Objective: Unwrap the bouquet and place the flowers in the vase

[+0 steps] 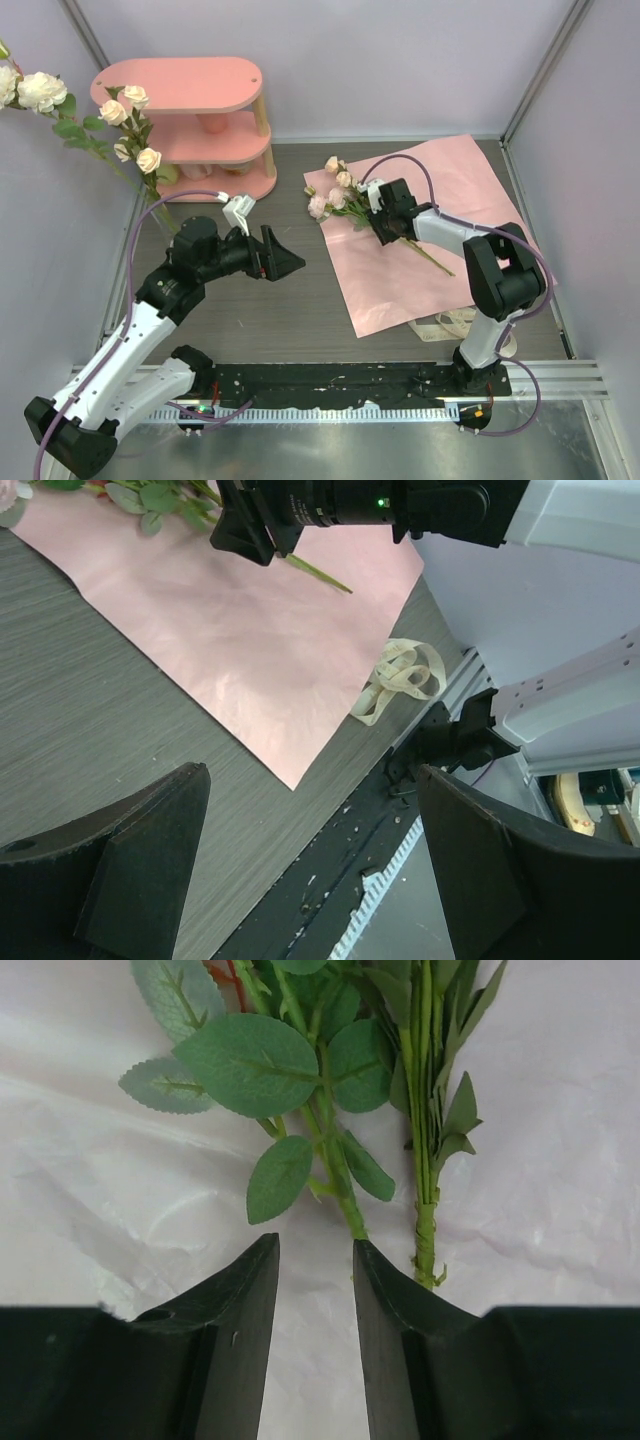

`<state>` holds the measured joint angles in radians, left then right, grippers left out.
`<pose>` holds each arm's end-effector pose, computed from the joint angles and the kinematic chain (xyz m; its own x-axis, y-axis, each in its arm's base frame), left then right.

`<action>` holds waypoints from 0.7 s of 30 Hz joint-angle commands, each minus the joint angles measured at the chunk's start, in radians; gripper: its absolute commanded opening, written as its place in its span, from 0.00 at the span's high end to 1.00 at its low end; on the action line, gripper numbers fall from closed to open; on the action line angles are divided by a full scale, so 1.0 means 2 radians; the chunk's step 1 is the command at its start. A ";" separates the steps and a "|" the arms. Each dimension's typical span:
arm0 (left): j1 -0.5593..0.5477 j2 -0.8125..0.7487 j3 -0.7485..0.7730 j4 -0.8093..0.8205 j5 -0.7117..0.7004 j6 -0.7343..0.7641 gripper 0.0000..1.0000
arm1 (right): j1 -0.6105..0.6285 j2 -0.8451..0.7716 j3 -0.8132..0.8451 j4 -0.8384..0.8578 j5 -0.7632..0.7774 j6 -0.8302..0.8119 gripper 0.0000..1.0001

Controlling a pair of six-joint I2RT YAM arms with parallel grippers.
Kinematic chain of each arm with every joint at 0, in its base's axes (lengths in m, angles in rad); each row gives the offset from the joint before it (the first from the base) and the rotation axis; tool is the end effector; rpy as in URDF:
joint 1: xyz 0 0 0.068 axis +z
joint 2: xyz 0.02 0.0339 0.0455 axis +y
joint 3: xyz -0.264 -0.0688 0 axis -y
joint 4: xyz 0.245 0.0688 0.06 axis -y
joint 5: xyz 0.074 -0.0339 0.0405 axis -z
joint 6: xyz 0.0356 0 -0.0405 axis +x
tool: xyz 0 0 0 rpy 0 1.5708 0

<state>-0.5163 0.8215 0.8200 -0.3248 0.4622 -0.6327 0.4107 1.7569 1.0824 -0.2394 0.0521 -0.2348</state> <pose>0.1535 -0.1054 0.3325 -0.7033 -0.2094 -0.6794 0.4877 0.5531 -0.6754 0.3350 0.1439 0.1800 -0.6201 -0.5235 -0.5843 -0.5283 0.8293 -0.1822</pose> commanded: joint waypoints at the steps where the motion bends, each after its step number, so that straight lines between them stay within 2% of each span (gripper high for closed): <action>1: -0.002 -0.012 0.026 -0.019 -0.009 0.032 0.11 | 0.002 0.011 0.029 0.023 -0.020 -0.043 0.58; 14: -0.002 -0.005 0.033 -0.026 -0.013 0.029 0.11 | -0.003 0.022 0.051 0.028 -0.040 -0.066 0.50; 21: -0.002 -0.010 0.035 -0.030 -0.014 0.025 0.11 | -0.021 0.047 0.067 0.028 -0.100 -0.067 0.53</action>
<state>-0.5171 0.8143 0.8490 -0.3946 0.4305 -0.5858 0.3874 1.8309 1.1751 -0.2138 -0.0647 -0.3531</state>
